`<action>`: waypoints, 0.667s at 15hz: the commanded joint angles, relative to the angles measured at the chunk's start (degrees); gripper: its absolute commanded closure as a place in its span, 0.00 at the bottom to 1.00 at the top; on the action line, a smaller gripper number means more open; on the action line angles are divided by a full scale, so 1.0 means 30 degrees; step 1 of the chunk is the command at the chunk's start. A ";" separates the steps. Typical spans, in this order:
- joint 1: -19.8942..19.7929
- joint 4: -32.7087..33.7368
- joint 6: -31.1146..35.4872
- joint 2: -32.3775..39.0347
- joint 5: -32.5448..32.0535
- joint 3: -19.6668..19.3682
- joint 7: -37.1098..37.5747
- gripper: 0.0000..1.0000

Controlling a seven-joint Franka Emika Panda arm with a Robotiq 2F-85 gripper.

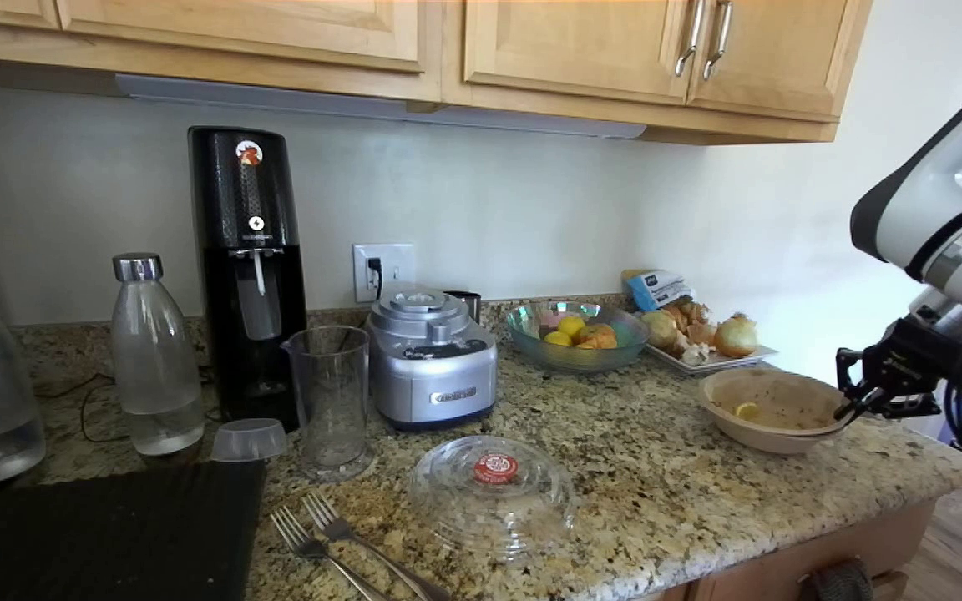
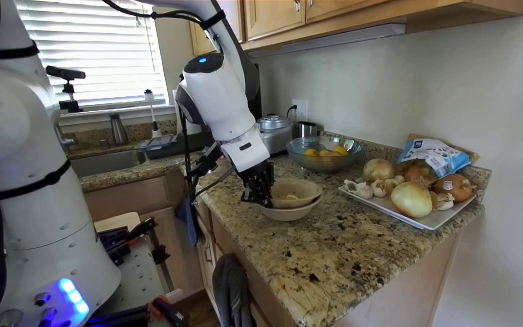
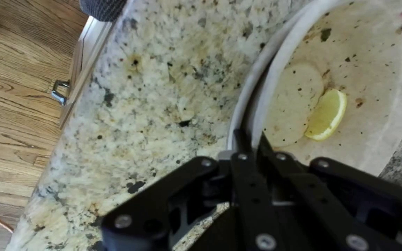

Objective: Put the left plate on the right plate

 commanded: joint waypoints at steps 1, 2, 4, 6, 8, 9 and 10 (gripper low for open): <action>-0.0143 -0.0478 -0.0152 -0.1055 0.0046 -0.0174 0.0025 0.94; -0.0183 -0.0475 -0.0267 -0.1058 0.0091 -0.0222 0.0139 0.94; -0.0270 -0.0472 -0.0683 -0.1084 0.0122 -0.0389 0.0289 0.93; -0.0263 -0.0466 -0.0552 -0.1013 0.0129 -0.0523 0.0398 0.94; -0.0227 -0.0462 -0.0547 -0.0998 0.0256 -0.0644 0.0268 0.94; -0.0192 -0.0463 -0.0508 -0.0917 0.0279 -0.0668 0.0312 0.94; -0.0157 -0.0459 -0.0613 -0.0858 0.0309 -0.0676 0.0312 0.94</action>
